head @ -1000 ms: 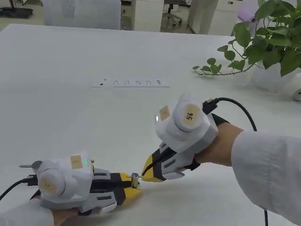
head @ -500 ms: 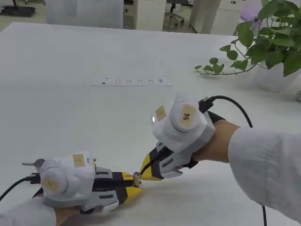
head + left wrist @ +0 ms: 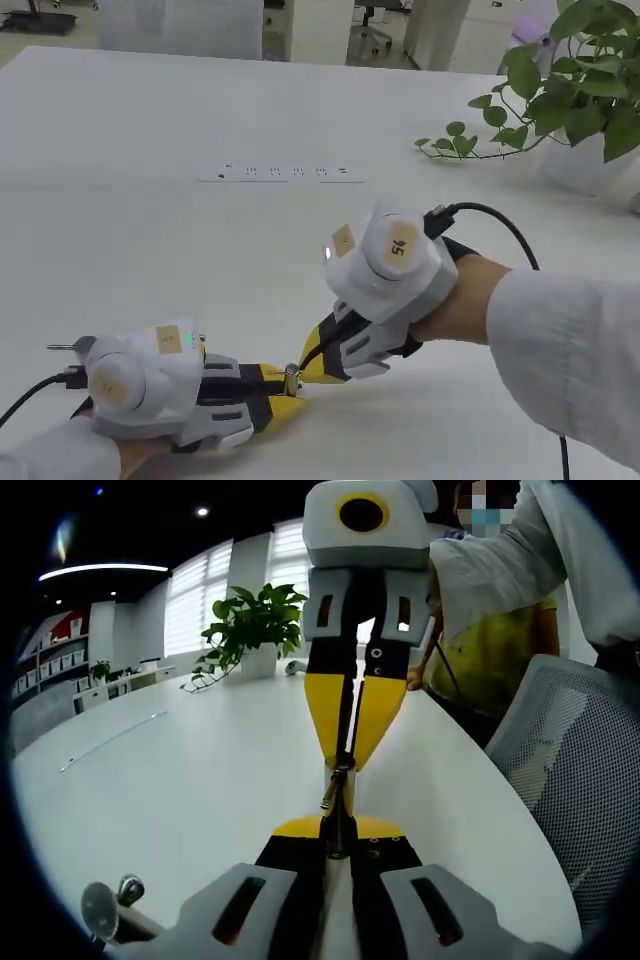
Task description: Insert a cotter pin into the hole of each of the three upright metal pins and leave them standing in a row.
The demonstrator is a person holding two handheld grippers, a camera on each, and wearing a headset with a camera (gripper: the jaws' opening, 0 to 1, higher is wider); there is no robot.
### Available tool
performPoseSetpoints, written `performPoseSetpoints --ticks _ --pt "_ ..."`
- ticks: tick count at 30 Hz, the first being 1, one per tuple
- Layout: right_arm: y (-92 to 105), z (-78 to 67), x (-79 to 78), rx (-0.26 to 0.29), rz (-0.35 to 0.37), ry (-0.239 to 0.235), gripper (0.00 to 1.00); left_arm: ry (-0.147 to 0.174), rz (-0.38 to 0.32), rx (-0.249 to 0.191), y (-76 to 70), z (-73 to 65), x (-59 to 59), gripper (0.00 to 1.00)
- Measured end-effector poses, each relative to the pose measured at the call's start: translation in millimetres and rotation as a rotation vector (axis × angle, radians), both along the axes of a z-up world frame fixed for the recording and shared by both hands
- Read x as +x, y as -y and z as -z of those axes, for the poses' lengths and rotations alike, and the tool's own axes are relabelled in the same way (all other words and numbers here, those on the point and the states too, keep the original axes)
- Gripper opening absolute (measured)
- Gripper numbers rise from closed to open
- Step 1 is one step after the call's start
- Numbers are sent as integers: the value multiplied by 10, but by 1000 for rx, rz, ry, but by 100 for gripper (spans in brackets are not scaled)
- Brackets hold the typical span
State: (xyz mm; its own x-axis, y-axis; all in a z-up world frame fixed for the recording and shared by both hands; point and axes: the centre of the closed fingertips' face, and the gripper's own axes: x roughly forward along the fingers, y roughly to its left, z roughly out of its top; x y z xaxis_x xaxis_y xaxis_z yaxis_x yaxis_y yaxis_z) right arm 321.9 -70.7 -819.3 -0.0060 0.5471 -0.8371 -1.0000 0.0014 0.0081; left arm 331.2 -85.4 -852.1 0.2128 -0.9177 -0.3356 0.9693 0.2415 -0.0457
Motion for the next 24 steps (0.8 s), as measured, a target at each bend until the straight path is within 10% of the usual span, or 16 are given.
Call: performPoseSetpoints --ticks 24 --pt "69 5 -5 12 63 -15 14 -35 -7 1 -11 10 -28 17"
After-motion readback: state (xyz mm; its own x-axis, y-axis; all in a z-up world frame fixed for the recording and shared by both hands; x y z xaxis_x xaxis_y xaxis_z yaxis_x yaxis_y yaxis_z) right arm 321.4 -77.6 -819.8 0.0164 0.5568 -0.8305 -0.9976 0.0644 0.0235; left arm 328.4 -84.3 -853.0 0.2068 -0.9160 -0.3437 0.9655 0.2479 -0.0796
